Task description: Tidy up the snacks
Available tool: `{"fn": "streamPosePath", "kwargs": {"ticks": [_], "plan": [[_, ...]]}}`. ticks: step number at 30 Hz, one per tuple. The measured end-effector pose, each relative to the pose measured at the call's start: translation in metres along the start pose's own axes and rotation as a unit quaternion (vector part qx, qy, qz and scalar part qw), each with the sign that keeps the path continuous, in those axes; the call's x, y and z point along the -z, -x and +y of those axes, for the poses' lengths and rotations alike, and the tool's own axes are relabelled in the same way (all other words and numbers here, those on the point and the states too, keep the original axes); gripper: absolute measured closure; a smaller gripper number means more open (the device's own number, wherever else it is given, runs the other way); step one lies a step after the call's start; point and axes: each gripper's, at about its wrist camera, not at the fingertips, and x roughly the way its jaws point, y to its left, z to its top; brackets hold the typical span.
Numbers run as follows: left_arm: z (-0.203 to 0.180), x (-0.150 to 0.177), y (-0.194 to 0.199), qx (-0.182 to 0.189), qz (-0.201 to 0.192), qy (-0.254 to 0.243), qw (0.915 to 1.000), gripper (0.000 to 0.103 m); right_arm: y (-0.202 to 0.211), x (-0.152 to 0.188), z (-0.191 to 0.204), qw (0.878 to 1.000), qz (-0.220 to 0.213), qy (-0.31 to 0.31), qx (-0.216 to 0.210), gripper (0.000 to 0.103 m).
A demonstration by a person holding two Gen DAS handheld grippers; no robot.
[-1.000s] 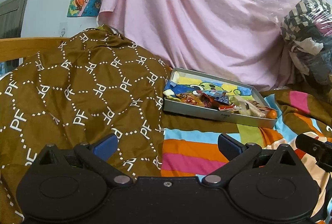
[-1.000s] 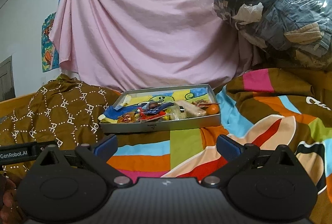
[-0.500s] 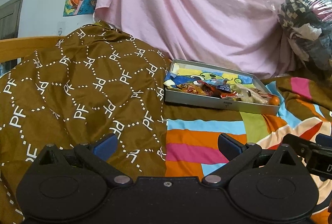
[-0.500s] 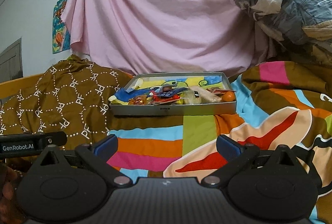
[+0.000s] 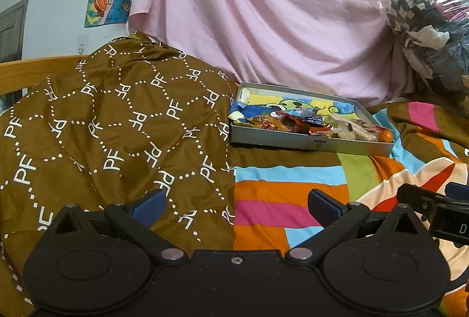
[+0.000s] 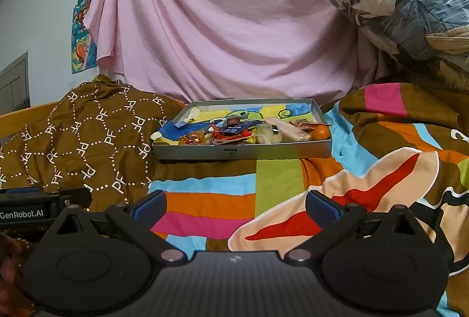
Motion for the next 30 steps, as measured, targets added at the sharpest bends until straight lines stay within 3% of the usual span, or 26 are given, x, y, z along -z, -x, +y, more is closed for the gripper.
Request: {"fn": "streamPosePath", "kwargs": {"ticks": [30], "plan": [[-0.0037, 0.0007, 0.0027, -0.005, 0.002, -0.013, 0.9999, 0.001, -0.0008, 0.0012, 0.0003, 1.000, 0.002, 0.001, -0.001, 0.000]]}}
